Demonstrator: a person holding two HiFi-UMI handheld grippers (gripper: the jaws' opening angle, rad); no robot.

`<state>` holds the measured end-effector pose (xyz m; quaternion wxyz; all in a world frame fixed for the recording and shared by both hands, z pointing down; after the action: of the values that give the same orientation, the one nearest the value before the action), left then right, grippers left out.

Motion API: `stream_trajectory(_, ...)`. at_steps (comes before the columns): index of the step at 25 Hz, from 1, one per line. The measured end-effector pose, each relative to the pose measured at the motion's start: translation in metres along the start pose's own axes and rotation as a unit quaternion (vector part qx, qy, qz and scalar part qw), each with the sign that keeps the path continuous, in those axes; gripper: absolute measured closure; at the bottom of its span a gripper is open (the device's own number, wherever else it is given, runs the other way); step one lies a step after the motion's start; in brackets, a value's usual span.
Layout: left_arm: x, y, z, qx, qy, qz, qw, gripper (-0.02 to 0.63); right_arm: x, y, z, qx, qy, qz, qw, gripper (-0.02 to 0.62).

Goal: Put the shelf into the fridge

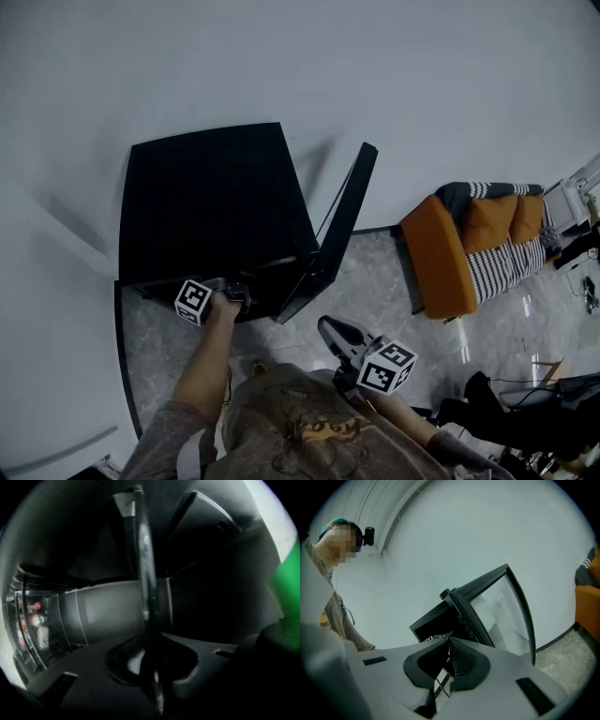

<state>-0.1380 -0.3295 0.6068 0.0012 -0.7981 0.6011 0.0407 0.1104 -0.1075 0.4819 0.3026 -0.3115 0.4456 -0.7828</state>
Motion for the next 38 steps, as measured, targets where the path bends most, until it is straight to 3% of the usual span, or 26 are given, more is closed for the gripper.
stream_trajectory(1, 0.0, 0.0, 0.002, 0.001, -0.004, -0.006, 1.0, 0.537, 0.0, 0.0, 0.0, 0.0, 0.0, -0.001, 1.0, 0.574)
stream_trajectory(3, 0.0, -0.001, 0.004, -0.001, -0.015, -0.018, 0.9997, 0.394, 0.001, 0.0, -0.001, 0.0, 0.003, -0.002, 1.0, 0.574)
stream_trajectory(4, 0.0, -0.001, 0.005, -0.001, -0.019, -0.023, 0.9996, 0.385, 0.001, -0.001, -0.002, -0.001, 0.005, -0.002, 1.0, 0.574)
stream_trajectory(20, -0.047, -0.005, 0.004, 0.009, 0.005, -0.021, 0.9997, 0.385, -0.002, -0.006, -0.019, -0.006, 0.04, -0.002, 0.999, 0.574)
stream_trajectory(32, -0.106, -0.019, 0.013, -0.01, 0.014, -0.017, 0.9997, 0.388, -0.012, -0.018, -0.038, -0.004, 0.069, -0.011, 0.998, 0.574)
stream_trajectory(38, -0.146, -0.035, 0.027, -0.005, 0.03, -0.03, 0.9991, 0.493, -0.013, -0.024, -0.044, -0.005, 0.083, -0.013, 0.996, 0.574)
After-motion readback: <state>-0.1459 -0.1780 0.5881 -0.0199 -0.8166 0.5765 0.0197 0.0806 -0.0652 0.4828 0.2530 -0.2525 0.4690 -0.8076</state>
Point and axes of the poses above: the fingertips, and each gripper's own axes: x forward along the fingers, z to its right, y out of its top, the point moved 4 cm from there along -x, backward along the fingers, and after that the axes turned 11 degrees about -x, right-handed, at the moved point
